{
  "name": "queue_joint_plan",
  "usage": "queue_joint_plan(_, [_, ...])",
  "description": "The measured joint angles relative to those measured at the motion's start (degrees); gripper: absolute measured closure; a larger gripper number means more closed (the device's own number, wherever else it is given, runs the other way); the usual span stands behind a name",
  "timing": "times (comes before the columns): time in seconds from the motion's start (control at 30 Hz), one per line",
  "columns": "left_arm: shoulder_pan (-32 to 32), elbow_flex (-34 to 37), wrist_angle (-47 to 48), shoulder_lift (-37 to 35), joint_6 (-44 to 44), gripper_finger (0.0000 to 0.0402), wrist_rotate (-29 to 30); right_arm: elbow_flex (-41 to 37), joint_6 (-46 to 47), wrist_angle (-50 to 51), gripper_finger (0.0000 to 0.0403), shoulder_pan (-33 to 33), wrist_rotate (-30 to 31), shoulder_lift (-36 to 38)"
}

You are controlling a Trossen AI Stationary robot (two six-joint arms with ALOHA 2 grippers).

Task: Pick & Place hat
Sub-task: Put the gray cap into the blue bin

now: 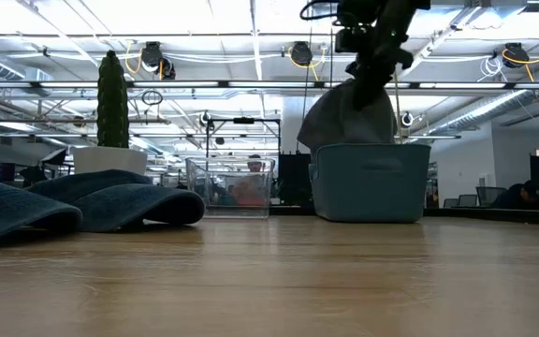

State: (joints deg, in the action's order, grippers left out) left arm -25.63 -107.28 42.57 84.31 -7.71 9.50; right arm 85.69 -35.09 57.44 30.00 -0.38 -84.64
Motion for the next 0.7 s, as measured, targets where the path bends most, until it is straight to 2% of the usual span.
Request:
queue_joint_plan(0.17, [0.0, 0.0, 0.0, 0.0, 0.0, 0.0036, 0.0, 0.0, 2.2, 0.5, 0.0403, 0.0, 7.6, 0.0])
queue_joint_plan(0.4, [0.0, 0.0, 0.0, 0.0, 0.0, 0.0026, 0.0, -3.9, 0.0, 0.2, 0.0403, 0.0, 8.0, 0.0])
queue_joint_plan(0.53, [0.0, 0.0, 0.0, 0.0, 0.0, 0.0028, 0.0, -10.2, -4.3, -7.3, 0.0403, 0.0, 11.0, 0.0])
queue_joint_plan(0.7, [0.0, 0.0, 0.0, 0.0, 0.0, 0.0037, 0.0, -17.2, -11.1, -18.9, 0.0403, 0.0, 18.4, 0.0])
